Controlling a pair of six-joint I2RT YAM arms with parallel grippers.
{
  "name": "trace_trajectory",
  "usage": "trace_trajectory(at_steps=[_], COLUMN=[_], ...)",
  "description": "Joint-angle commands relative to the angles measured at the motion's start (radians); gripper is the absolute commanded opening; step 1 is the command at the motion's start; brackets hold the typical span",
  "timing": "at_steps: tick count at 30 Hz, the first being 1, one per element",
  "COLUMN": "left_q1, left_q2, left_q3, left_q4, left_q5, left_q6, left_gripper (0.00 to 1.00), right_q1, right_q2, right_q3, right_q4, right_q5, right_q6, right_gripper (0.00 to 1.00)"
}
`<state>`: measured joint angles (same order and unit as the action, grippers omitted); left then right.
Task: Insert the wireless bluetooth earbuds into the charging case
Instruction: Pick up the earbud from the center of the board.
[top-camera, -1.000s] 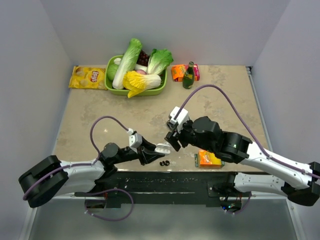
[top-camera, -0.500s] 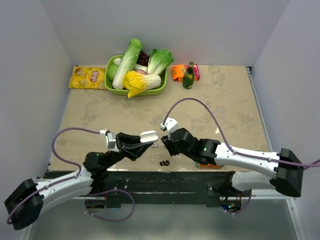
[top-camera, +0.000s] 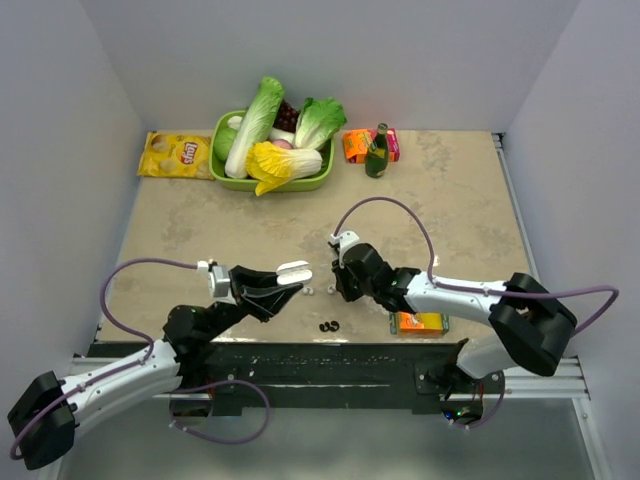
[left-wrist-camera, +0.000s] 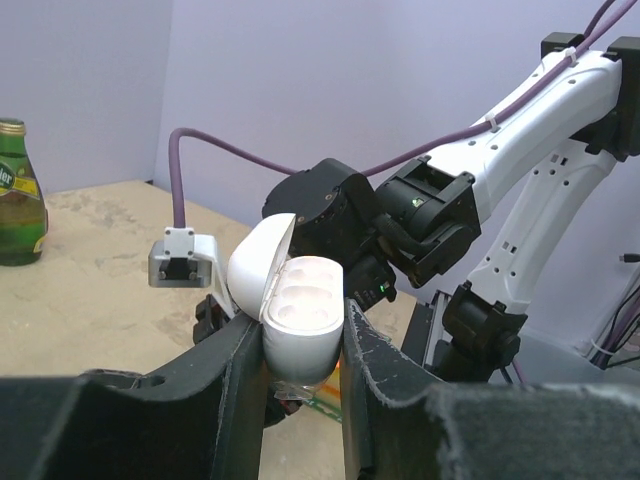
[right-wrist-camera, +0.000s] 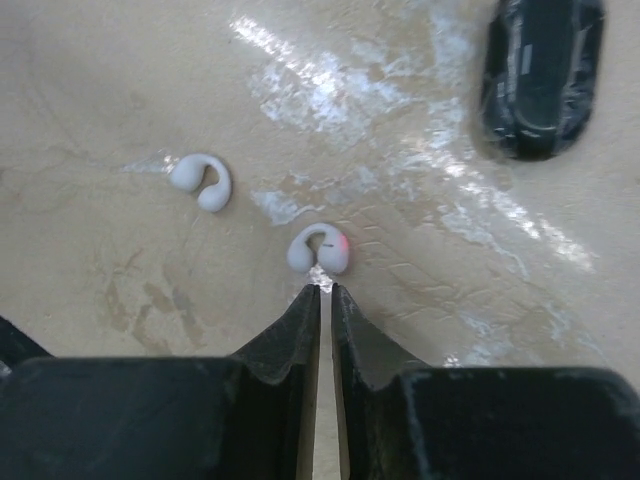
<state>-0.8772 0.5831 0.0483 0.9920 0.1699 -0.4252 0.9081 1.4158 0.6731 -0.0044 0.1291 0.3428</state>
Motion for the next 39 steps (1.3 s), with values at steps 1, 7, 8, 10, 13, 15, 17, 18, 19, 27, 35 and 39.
trace_trajectory(at_steps=[1,7,8,10,13,15,17,18,19,27,35,39], left_q1=[0.006,0.006,0.006,0.006,0.006,0.006,0.006,0.006,0.006,0.006,0.006,0.006], left_q2=[0.011,-0.02,-0.026,-0.034,-0.038,-0.04,-0.043,-0.045,-0.046,-0.054,-0.023,-0.005], left_q3=[-0.222,-0.235,-0.237,-0.232,-0.234,-0.234,-0.234,-0.232,-0.232,-0.225,-0.22,-0.222], left_q4=[0.02,0.025,0.02,0.008,-0.004,-0.007,-0.013,-0.016,-0.019,-0.032,-0.026,-0.009], left_q5=[-0.004,0.005,0.005,0.006,0.01,0.011,0.014,0.014,0.014,0.023,0.029,0.034], left_q6=[0.025,0.016,0.016,0.016,0.016,0.014,0.014,0.014,0.014,0.019,0.031,0.029], left_gripper=[0.0,0.0,0.0,0.0,0.0,0.0,0.0,0.0,0.0,0.0,0.0,0.0], right_q1=[0.005,0.006,0.006,0.006,0.006,0.006,0.006,0.006,0.006,0.006,0.006,0.006], right_q2=[0.012,0.049,0.069,0.092,0.15,0.187,0.207,0.206,0.198,0.037,-0.026,-0.008], right_q3=[-0.03,0.006,0.017,0.046,0.091,0.112,0.12,0.125,0.12,-0.013,-0.129,-0.122], right_q4=[0.174,0.213,0.213,0.216,0.207,0.208,0.208,0.207,0.208,0.202,0.21,0.195], right_q5=[-0.121,-0.146,-0.148,-0.148,-0.154,-0.155,-0.155,-0.149,-0.138,-0.131,-0.079,-0.046], right_q6=[0.035,0.018,0.01,0.002,-0.024,-0.037,-0.039,-0.038,-0.031,0.004,0.058,0.068], right_gripper=[0.14,0.25,0.27,0.3,0.31,0.32,0.31,0.31,0.29,0.19,0.1,0.08])
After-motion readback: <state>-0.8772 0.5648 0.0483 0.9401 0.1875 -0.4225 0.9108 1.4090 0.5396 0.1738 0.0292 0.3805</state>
